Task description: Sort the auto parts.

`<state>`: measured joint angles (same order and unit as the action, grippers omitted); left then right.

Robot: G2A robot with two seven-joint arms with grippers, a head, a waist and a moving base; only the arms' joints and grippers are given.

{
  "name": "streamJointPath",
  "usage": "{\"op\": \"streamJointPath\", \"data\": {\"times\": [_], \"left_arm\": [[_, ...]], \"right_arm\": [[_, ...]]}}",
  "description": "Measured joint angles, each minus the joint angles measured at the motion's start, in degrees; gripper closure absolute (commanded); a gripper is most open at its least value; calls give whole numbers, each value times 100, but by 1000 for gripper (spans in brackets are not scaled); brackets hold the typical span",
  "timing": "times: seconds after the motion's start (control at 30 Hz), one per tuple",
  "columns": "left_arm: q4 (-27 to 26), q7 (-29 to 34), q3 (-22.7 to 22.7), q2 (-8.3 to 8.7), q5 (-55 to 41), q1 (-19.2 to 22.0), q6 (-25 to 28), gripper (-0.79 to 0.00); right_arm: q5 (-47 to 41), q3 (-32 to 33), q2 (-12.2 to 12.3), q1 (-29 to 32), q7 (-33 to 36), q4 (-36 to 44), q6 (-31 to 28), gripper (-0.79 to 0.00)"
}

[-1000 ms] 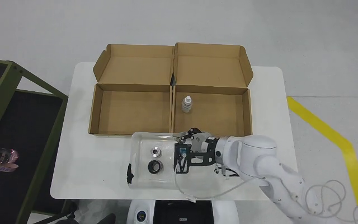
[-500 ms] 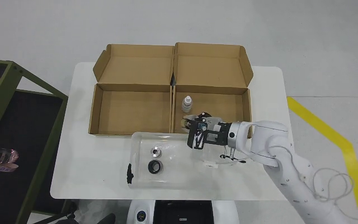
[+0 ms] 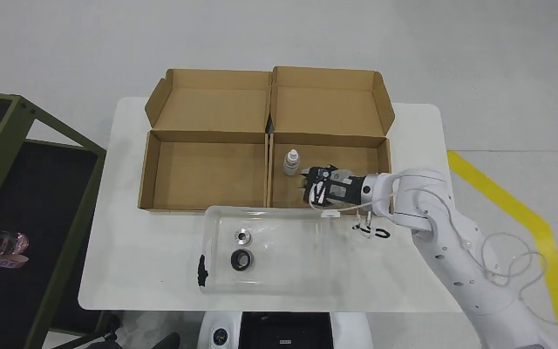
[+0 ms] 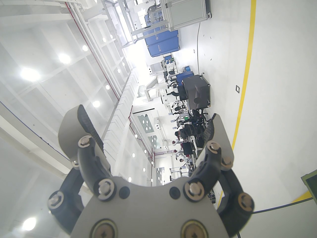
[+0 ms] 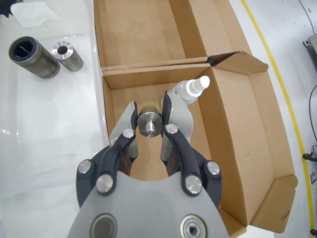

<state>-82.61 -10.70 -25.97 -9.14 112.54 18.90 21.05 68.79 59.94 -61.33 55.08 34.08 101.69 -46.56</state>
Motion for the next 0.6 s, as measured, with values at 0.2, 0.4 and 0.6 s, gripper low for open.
{"op": "streamJointPath", "data": {"times": [0.2,0.4,0.6], "left_arm": [[0,0,0,0,0,0,0,-785],[0,0,0,0,0,0,0,-785],[0,0,0,0,0,0,0,-785]], "right_arm": [[-140,-242,-71,-367,174,-549,62,0],[-146,-502,-161,-752,412,-1089,284,0],[-221,-770,-264,-1082,637,-1521,469,0]]}}
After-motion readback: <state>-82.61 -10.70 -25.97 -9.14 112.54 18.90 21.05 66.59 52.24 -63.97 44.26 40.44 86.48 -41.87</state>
